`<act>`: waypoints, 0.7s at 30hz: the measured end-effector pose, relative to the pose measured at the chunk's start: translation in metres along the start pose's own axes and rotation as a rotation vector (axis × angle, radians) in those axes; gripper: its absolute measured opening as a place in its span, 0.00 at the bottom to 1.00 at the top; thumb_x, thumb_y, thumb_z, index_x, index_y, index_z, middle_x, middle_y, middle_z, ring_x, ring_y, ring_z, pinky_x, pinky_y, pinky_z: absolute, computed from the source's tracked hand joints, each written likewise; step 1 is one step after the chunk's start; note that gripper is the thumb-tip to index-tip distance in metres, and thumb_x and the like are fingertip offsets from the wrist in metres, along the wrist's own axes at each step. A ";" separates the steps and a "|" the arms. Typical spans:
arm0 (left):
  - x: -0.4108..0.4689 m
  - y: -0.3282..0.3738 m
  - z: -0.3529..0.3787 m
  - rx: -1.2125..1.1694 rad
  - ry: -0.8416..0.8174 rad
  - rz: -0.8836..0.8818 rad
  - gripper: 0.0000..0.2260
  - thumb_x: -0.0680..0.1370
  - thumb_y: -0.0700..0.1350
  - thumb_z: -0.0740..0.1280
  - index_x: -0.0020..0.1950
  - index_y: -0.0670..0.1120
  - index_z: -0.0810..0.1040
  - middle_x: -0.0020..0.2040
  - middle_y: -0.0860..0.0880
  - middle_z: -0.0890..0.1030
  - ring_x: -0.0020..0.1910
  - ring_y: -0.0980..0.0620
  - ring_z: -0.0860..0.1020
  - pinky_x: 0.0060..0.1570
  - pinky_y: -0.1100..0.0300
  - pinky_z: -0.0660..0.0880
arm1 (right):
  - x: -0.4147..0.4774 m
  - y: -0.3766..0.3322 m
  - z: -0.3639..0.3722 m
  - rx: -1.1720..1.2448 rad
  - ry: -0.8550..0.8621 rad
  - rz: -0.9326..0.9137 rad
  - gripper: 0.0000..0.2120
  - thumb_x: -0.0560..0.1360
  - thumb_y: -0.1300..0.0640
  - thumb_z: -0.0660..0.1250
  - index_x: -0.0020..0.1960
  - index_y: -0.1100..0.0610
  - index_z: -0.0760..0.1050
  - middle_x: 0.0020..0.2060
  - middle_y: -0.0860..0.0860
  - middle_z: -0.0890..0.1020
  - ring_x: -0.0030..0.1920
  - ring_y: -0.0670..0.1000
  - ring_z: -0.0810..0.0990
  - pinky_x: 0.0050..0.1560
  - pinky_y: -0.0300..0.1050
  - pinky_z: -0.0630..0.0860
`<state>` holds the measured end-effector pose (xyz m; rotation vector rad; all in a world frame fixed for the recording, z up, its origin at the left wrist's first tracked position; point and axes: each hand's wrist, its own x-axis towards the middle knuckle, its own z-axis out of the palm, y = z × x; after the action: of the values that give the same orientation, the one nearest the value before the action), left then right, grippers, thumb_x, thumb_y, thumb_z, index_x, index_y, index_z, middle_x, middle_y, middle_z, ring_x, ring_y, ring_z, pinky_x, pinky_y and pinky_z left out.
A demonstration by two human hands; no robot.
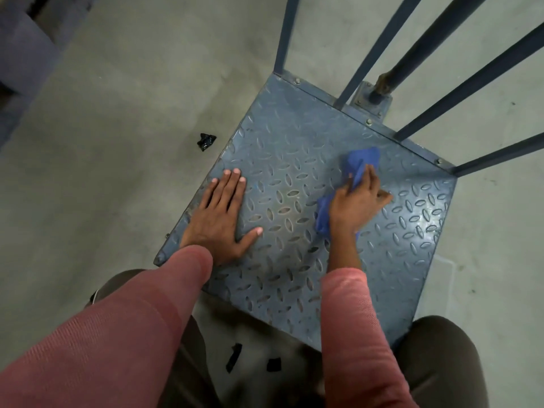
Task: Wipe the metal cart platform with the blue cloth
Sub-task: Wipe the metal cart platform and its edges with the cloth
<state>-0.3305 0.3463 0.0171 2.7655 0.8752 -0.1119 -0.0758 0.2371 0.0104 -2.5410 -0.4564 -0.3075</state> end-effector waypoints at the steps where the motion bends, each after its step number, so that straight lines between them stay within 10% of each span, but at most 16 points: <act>1: 0.000 0.000 0.000 0.003 -0.001 0.001 0.46 0.79 0.73 0.49 0.85 0.41 0.42 0.85 0.42 0.42 0.84 0.45 0.40 0.82 0.43 0.48 | 0.003 -0.005 -0.002 0.021 0.008 0.063 0.20 0.79 0.55 0.63 0.69 0.61 0.76 0.67 0.55 0.79 0.55 0.65 0.72 0.56 0.51 0.71; 8: -0.001 -0.001 0.002 0.000 0.045 0.019 0.46 0.80 0.72 0.51 0.85 0.40 0.46 0.85 0.41 0.46 0.85 0.45 0.43 0.82 0.43 0.49 | -0.031 -0.068 0.016 0.138 -0.468 -0.666 0.25 0.76 0.58 0.67 0.73 0.58 0.72 0.70 0.51 0.74 0.60 0.59 0.72 0.64 0.50 0.72; 17: -0.002 -0.001 0.000 0.029 0.029 0.023 0.45 0.80 0.72 0.49 0.85 0.40 0.45 0.86 0.42 0.46 0.85 0.45 0.43 0.83 0.44 0.46 | 0.007 0.029 -0.032 0.106 0.019 0.101 0.19 0.80 0.55 0.63 0.68 0.63 0.75 0.65 0.59 0.79 0.56 0.65 0.72 0.60 0.52 0.69; 21: -0.004 0.002 0.000 0.015 0.066 0.026 0.45 0.80 0.71 0.51 0.85 0.40 0.47 0.86 0.42 0.48 0.85 0.46 0.43 0.83 0.47 0.43 | -0.024 -0.016 -0.037 0.205 -0.212 -0.379 0.21 0.81 0.55 0.63 0.72 0.61 0.72 0.69 0.54 0.75 0.60 0.57 0.70 0.64 0.44 0.68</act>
<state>-0.3324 0.3425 0.0178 2.8080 0.8573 -0.0229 -0.1082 0.2241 0.0413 -2.2845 -1.0019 -0.1182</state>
